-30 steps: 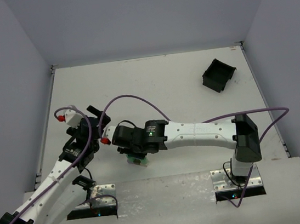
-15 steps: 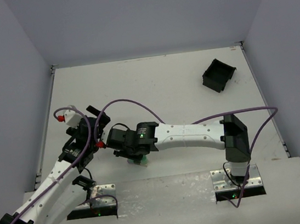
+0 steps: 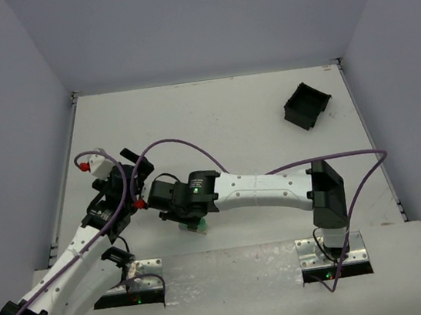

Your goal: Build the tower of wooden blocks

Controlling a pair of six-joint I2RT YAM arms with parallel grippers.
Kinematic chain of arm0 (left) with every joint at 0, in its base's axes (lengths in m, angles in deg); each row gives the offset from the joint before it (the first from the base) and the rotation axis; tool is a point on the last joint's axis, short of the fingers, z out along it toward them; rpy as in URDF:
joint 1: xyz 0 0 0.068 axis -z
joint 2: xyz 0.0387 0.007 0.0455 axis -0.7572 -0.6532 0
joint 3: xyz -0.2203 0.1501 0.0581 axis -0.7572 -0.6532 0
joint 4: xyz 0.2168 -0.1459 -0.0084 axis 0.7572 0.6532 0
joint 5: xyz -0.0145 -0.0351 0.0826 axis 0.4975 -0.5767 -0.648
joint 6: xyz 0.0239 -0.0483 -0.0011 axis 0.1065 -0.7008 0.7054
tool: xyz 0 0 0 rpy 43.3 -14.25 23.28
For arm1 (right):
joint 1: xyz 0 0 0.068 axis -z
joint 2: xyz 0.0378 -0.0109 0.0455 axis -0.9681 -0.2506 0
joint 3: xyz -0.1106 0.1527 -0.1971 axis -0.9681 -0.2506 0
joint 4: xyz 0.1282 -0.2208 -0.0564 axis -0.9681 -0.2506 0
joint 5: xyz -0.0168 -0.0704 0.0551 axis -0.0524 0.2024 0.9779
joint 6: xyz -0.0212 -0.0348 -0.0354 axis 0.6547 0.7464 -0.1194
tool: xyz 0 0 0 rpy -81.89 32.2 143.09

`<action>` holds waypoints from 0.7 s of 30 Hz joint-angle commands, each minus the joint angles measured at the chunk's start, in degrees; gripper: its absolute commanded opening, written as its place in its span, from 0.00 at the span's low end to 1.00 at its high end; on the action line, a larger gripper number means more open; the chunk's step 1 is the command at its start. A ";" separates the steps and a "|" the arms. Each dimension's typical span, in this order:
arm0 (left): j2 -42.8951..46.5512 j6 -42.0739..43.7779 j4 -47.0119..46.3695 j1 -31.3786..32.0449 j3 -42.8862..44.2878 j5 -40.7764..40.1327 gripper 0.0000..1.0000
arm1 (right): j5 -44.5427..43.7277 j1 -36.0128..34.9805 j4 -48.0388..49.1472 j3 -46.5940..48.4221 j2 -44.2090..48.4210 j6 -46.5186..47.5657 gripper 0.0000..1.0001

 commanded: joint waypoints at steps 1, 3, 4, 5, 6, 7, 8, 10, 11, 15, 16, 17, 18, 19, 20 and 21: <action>0.91 -0.09 -1.24 -0.15 0.63 -0.17 1.00 | -1.35 -0.07 1.00 3.07 -1.74 0.12 0.27; 0.85 -0.36 -1.08 -0.10 0.67 -0.53 1.00 | -1.41 0.01 0.94 3.44 -2.04 0.13 0.28; 0.70 -0.59 -0.91 -0.09 0.70 -0.93 1.00 | -1.30 0.08 0.99 3.52 -2.07 0.07 0.28; 0.58 -1.03 -0.47 -0.02 0.83 -1.38 1.00 | -1.11 0.15 0.92 3.58 -2.20 0.07 0.28; 0.41 -1.40 -0.18 -0.09 0.92 -1.74 1.00 | -1.01 0.23 0.91 3.59 -2.14 0.07 0.28; 0.24 -1.68 0.14 -0.15 0.98 -1.98 1.00 | -0.95 0.29 0.96 3.59 -2.18 0.12 0.28; 0.06 -1.96 0.40 -0.17 1.04 -2.23 1.00 | -0.87 0.37 1.00 3.61 -2.26 0.16 0.29; -0.42 -2.34 0.47 -0.10 1.20 -2.69 1.00 | -0.38 0.60 1.00 3.77 -2.49 0.16 0.29; -0.52 -2.51 0.49 -0.10 1.20 -2.88 1.00 | -0.36 0.61 1.00 3.78 -2.58 0.16 0.29; -2.33 -4.35 2.13 -0.10 2.05 -4.49 1.00 | -0.16 0.84 1.33 3.49 -2.70 0.27 0.30; -2.90 -4.71 2.51 -0.10 2.44 -4.82 1.00 | 0.15 0.97 1.60 3.42 -2.71 0.30 0.30; -3.34 -4.94 2.69 -0.10 2.65 -5.06 1.00 | 0.48 1.14 1.76 3.42 -2.80 0.28 0.30; -3.64 -5.26 3.02 -0.10 2.74 -5.29 1.00 | 0.69 1.26 1.79 3.52 -2.94 0.30 0.30; -3.93 -5.82 3.34 -0.10 2.87 -5.77 1.00 | 0.76 1.35 1.89 3.59 -3.10 0.34 0.30; -4.14 -6.39 3.66 -0.10 3.00 -6.30 1.00 | 0.80 1.35 2.01 3.59 -3.18 0.34 0.30; -4.19 -6.88 4.12 -0.10 3.10 -6.71 1.00 | 0.90 1.33 2.14 3.59 -3.16 0.34 0.30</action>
